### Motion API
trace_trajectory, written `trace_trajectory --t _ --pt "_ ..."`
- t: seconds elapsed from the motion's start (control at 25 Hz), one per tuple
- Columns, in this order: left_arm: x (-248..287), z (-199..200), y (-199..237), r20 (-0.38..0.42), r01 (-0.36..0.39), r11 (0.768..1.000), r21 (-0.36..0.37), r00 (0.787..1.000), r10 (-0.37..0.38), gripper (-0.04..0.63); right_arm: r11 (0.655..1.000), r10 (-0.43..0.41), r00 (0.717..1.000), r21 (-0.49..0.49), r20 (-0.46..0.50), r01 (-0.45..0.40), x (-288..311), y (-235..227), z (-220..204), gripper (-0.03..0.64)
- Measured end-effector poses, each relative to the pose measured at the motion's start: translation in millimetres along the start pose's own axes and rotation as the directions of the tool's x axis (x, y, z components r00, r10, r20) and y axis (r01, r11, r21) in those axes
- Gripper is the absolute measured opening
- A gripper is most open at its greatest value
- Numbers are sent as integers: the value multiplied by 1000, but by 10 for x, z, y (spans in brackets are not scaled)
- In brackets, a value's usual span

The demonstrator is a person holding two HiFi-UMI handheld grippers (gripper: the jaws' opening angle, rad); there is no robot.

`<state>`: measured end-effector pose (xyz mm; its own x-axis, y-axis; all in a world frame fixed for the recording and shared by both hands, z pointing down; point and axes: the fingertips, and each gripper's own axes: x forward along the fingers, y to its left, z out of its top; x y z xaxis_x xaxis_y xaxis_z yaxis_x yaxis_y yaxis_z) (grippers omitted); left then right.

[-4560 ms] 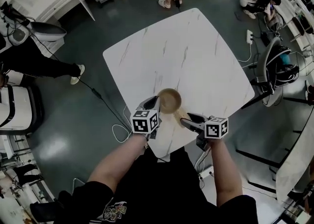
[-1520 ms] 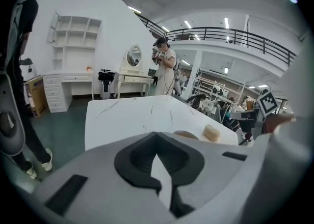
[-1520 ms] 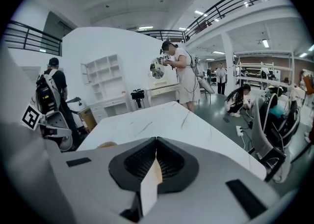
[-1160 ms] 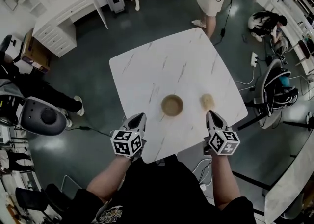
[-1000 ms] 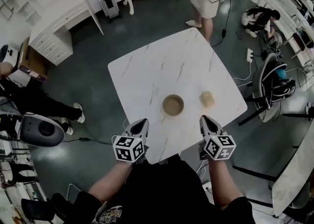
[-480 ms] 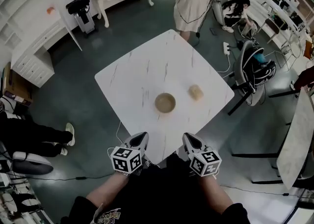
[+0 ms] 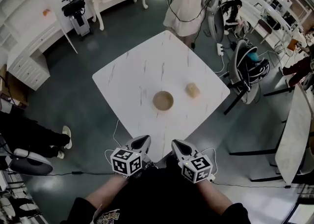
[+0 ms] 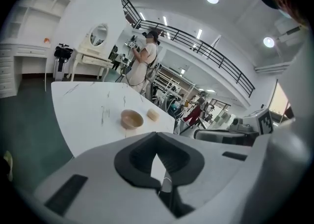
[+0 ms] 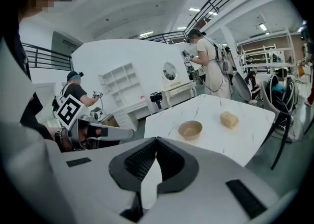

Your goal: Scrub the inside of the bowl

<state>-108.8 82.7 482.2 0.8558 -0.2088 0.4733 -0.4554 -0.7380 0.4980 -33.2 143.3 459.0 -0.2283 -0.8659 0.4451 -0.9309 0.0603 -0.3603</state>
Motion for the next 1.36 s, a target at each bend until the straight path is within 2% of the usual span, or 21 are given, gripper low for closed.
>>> trace_trajectory --t 0.24,0.6,1.36 --pt "-45 95 -53 -6 19 997 73 1000 -18 6 1000 11 1000 7 9 -11 68 35 42 21" --pt "-70 55 31 -20 13 998 58 1000 -12 6 999 14 1000 42 -11 -14 161 28 -4 21" --pt "31 53 53 -46 28 995 92 999 -24 6 999 10 999 43 -31 -9 226 4 -68 21"
